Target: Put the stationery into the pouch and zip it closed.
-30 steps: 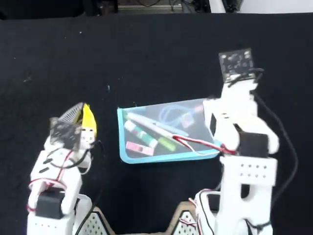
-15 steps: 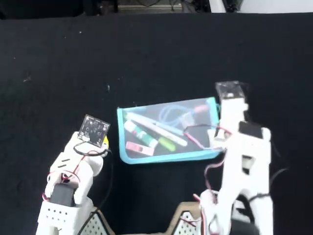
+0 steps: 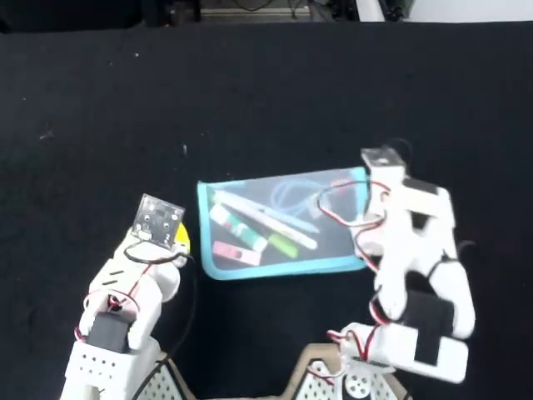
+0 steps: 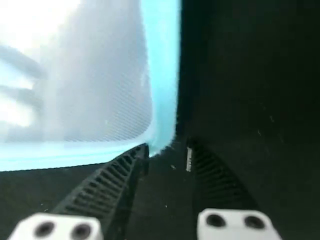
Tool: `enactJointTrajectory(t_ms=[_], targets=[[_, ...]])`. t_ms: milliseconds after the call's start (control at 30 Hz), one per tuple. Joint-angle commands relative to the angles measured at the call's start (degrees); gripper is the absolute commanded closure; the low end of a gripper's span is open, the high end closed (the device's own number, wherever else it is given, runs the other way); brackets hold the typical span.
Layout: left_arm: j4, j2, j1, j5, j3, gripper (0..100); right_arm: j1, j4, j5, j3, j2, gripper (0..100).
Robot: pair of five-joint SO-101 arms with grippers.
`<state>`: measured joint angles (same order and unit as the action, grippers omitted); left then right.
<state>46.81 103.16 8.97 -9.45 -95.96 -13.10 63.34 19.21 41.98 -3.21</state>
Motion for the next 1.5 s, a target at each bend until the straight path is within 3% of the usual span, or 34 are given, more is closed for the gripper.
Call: enactJointTrajectory(t_ms=[0, 267, 467, 633, 800, 1000, 1100, 1233, 1467], targets=[[-0.53, 0.35, 0.40, 0.97, -1.45, 97, 9.41, -0.88, 0.09, -5.32, 2.68, 85.4], [-1.05, 0.44, -7.25, 0.97, -1.45, 97, 20.84, -0.88, -2.81, -13.67, 2.86, 85.4], [-1.05, 0.44, -9.45, 0.97, -1.19, 97, 19.69, -0.53, -4.48, -10.95, -1.89, 85.4], [0.88, 0.44, -9.54, 0.97, 0.92, 97, 19.34, -0.79, -4.40, 0.92, -19.74, 85.4], [10.02, 0.44, -9.45, 0.70, 5.14, 97, 19.78, -3.16, -4.75, 16.66, -42.95, 85.4], [18.90, 0.53, -10.68, 0.53, 8.13, 97, 14.68, -3.16, -4.57, 29.67, -65.01, 85.5], [19.52, 0.53, -14.90, 0.79, 10.51, 97, 13.10, -3.08, -4.75, 35.30, -73.54, 86.6], [21.01, 0.53, -22.81, 0.53, 10.77, 97, 12.31, -3.16, -4.57, 41.27, -83.65, 98.6], [26.55, 0.53, -32.22, 0.53, 7.87, 97, 12.22, 0.00, -4.75, 53.23, -102.37, 98.7]])
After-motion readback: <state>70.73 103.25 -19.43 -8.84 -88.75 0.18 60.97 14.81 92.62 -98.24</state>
